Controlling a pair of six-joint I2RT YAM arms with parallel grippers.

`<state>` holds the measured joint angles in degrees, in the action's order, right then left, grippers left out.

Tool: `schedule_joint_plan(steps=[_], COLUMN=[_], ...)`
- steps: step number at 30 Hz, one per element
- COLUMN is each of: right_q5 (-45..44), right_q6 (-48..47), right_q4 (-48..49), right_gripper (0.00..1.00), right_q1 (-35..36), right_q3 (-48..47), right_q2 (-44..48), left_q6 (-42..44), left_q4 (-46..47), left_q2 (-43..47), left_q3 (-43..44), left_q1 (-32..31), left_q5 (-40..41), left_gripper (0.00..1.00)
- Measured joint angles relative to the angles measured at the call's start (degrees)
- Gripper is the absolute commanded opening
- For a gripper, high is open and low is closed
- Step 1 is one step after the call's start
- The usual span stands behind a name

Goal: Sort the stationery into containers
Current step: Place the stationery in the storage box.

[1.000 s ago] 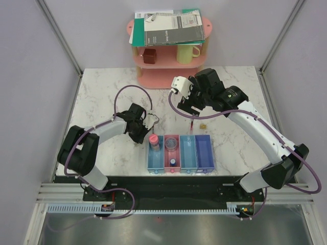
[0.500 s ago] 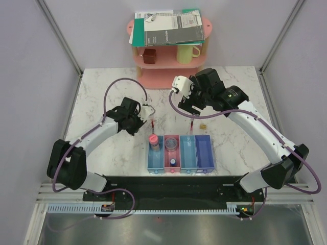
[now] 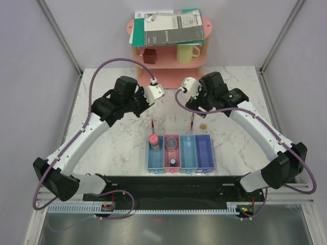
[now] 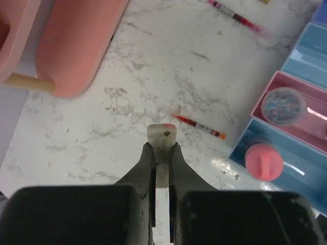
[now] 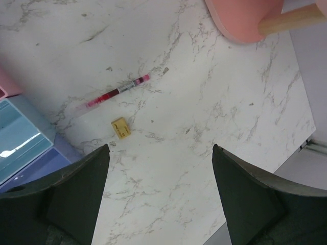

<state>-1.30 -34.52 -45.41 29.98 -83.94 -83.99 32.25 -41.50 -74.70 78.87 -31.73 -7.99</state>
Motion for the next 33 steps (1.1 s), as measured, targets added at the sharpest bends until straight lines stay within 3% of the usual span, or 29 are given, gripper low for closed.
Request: schedule_joint_plan(steps=[10, 20, 33], right_q5=[-2.82, -3.74, -2.58], right_q6=[6.08, 10.23, 10.91], right_q4=[5.75, 8.85, 9.07], right_gripper=[0.89, 0.88, 0.88], right_q1=[-9.77, -22.38, -25.2], right_q3=[12.79, 15.23, 15.67], right_q2=[3.23, 4.22, 7.67], left_q6=[-0.2, -1.73, -3.89], left_q4=[-1.03, -1.7, 0.11], left_q2=[-15.65, -23.54, -29.59], left_q3=[8.02, 10.82, 8.94], left_q1=[-14.38, -22.23, -26.47], left_q5=[-2.99, -5.6, -7.98], left_gripper=[0.02, 0.02, 0.02])
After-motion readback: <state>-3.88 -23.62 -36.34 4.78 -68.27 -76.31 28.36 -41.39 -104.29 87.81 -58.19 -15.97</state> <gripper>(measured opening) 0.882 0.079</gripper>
